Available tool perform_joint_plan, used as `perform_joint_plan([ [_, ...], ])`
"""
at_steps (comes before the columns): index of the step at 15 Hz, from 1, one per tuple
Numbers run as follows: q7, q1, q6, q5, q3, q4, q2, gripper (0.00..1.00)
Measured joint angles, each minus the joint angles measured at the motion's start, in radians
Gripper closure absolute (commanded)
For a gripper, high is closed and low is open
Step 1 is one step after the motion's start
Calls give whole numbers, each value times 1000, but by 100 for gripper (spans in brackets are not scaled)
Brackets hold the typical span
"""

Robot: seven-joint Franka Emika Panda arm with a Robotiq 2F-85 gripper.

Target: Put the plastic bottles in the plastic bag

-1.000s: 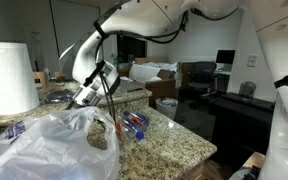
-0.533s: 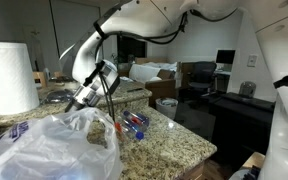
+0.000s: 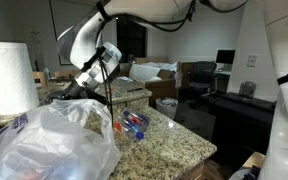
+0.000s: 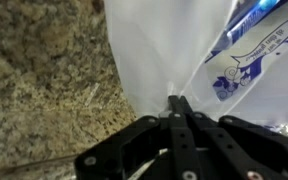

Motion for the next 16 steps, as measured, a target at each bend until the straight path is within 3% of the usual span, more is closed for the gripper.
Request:
perform_joint_plan([
  [6,49,-46,-29,-20,6,-61,-124,100],
  [11,222,-73,-99,-197,-49,-119,-169,100],
  [12,247,-77,-99,-224,-54,-124,-171,74],
  [15,274,-87,-96,-248,-56,-125,-175,60],
  [16,284,-87,-85,-250,-56,-125,-177,79],
])
